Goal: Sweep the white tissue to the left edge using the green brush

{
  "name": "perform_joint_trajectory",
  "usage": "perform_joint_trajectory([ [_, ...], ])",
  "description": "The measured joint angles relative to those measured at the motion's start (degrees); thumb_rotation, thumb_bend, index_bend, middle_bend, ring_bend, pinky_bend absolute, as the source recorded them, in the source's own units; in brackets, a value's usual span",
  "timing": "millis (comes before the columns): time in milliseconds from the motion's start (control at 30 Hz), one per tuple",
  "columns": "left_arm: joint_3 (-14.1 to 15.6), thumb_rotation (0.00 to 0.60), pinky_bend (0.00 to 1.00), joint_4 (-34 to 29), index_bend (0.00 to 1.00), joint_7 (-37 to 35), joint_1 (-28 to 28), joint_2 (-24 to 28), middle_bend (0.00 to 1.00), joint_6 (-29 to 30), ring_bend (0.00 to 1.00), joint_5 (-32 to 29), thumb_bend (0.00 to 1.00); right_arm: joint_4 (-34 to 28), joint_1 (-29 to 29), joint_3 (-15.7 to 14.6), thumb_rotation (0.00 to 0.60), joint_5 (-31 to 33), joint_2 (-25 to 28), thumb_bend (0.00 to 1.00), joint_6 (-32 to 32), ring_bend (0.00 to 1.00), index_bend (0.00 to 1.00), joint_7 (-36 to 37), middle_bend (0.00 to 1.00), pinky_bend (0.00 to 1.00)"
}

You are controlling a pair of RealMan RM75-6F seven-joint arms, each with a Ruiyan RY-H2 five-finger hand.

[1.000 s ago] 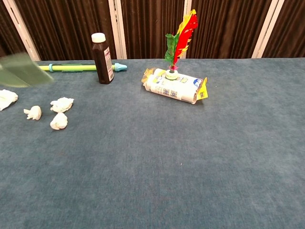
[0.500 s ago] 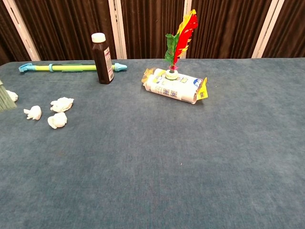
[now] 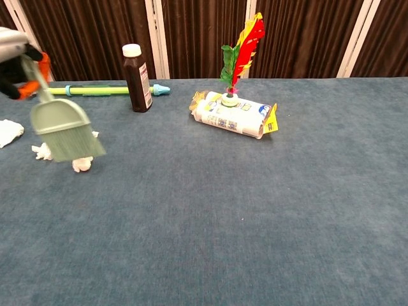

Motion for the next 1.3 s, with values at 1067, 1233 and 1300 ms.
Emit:
perform_joint_trajectory([
  [1067, -3.76, 0.600, 1.00, 4.70, 0.77, -2.43, -8.89, -8.88, 1.00, -1.34, 1.00, 12.20, 0.69, 0.18, 0.04, 0.43, 0.600, 1.09, 0.21, 0.38, -0.52, 0.00, 0.00, 0.99, 0.00, 0.00],
  [1233, 0.46, 0.600, 1.00, 17.35, 0.77, -9.04, -9.95, -10.42, 1.00, 0.18, 1.00, 27.12, 0.69, 0.14, 0.02, 0.35, 0.600, 0.68, 0.12, 0.38, -0.29, 0.00, 0.00, 0.76, 0.00, 0.00],
  [1300, 2.02, 0.600, 1.00, 23.55, 0.77, -11.87, -10.39, -11.49, 1.00, 1.41, 1.00, 31.89, 0.69, 0.10, -0.02, 0.31, 0.600, 0.67, 0.07, 0.38, -0.24, 0.00, 0.00, 0.65, 0.00, 0.00],
])
